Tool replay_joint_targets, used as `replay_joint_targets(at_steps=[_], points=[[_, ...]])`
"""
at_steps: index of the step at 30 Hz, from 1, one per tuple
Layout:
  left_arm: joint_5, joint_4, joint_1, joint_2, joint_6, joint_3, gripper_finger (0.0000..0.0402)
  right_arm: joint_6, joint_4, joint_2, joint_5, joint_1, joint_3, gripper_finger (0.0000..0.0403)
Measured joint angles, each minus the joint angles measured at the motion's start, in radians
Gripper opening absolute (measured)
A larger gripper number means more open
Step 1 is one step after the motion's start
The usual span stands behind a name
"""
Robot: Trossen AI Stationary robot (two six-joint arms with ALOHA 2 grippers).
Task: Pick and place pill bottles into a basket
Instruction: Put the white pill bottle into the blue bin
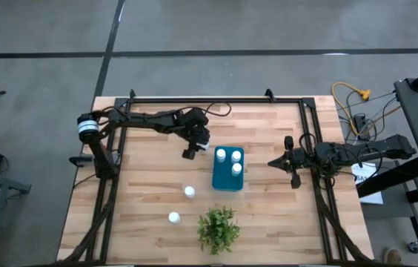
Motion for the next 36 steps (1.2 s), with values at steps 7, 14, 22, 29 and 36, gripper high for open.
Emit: replay_joint_targets(at_steps=[7,14,22,29,36], points=[[0.052,-0.072,-0.004,-0.01,-0.023,0.076,0.0145,-0.015,-0.001,0.0,0.0,0.0,0.0,0.0008],[0.268,-0.087,-0.033,-0.02,-0.025,0.152,0.0145,-0.022,-0.008,0.0,0.0,0.0,0.0,0.0008],[0.284,-0.117,-0.109,-0.045,-0.023,0.208,0.0145,-0.021,-0.028,0.002,0.0,0.0,0.0,0.0008],[0.286,-0.084,-0.15,-0.037,-0.022,0.202,0.0145,-0.02,-0.028,0.006,-0.001,0.0,0.0,0.0008],[0.298,-0.042,-0.155,0.01,-0.022,0.199,0.0145,-0.018,-0.028,0.013,0.0,0.0,0.0,0.0008]])
